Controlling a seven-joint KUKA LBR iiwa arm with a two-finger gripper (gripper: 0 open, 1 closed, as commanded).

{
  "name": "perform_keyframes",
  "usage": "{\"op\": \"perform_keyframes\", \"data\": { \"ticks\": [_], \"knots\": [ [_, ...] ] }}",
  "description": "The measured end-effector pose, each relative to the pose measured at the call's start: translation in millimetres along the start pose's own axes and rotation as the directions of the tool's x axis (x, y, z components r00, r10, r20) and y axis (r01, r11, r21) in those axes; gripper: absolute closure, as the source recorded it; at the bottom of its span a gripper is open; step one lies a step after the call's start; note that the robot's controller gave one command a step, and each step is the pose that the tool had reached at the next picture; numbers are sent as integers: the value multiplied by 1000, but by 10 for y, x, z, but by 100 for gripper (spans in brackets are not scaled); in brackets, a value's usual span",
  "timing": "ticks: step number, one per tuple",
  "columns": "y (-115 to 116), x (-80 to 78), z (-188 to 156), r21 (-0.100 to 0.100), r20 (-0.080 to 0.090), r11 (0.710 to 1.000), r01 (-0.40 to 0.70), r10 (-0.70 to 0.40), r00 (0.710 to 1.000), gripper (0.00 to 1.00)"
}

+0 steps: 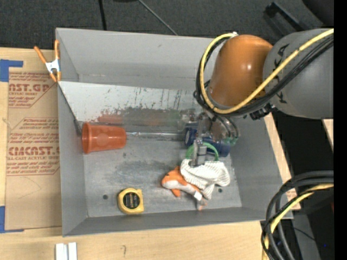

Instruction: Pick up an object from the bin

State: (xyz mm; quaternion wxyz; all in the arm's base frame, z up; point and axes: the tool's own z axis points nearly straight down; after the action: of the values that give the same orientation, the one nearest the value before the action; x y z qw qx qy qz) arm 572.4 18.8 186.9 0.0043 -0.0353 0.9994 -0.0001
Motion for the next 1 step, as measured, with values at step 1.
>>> {"op": "perform_keyframes", "data": {
  "ticks": [1],
  "knots": [
    [97,76,662,-1,-2,979,203,-203,979,0]
  ]
}}
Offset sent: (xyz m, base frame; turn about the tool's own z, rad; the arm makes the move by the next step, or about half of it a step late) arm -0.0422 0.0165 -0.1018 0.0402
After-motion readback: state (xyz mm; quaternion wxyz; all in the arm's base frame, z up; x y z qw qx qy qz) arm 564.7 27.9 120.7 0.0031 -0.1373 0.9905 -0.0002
